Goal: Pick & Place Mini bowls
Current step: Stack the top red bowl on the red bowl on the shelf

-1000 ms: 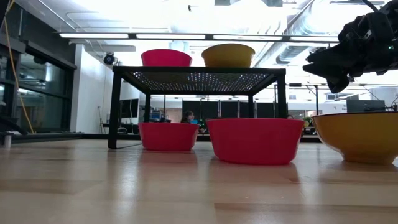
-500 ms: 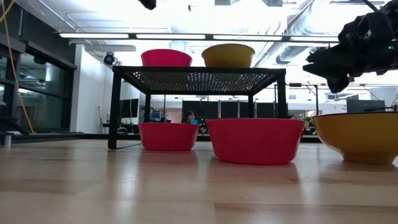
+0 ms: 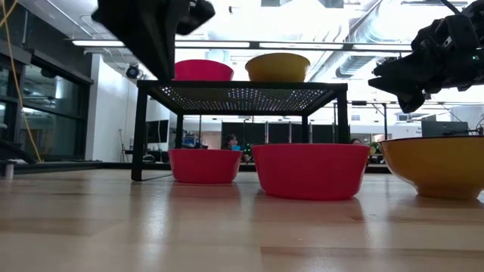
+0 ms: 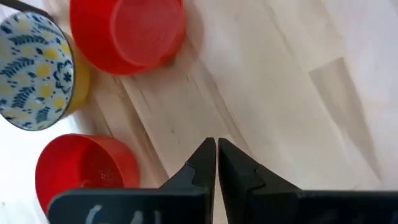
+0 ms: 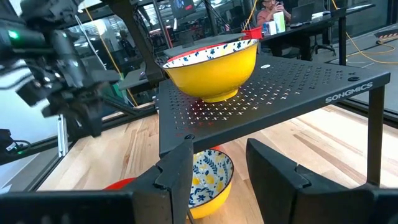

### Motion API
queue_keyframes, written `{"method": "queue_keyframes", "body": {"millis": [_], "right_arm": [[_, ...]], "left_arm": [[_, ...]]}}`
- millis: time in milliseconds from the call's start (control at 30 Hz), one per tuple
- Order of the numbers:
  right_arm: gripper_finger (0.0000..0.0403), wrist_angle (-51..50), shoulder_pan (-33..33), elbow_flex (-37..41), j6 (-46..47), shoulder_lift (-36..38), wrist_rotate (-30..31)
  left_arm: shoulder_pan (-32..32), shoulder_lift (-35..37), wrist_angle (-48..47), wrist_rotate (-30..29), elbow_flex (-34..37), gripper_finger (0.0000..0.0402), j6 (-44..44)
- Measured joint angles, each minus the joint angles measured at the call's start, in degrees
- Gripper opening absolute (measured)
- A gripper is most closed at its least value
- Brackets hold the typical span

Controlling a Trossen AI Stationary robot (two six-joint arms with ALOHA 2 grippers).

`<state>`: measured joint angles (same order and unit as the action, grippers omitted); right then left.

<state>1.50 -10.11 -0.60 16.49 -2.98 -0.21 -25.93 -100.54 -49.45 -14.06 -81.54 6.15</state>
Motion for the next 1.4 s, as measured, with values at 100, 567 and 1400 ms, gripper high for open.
{"method": "queue_keyframes", "body": {"millis": [100,567,1400], "right_arm": [[0.0138,0.0,0.0,0.0,0.0,0.0,0.0],[0.0138,0.0,0.0,0.0,0.0,0.0,0.0],[0.0138,0.0,0.0,0.0,0.0,0.0,0.0]], "left_arm": [[0.0,-2.2,0.1,0.0,1.2,0.0012,0.0],[-1.9,-6.8,5.0,-3.3,1.3,0.0012,1.7],[-1.8,-6.8,0.9,-18.5,2.6,0.0201,7.4]]}}
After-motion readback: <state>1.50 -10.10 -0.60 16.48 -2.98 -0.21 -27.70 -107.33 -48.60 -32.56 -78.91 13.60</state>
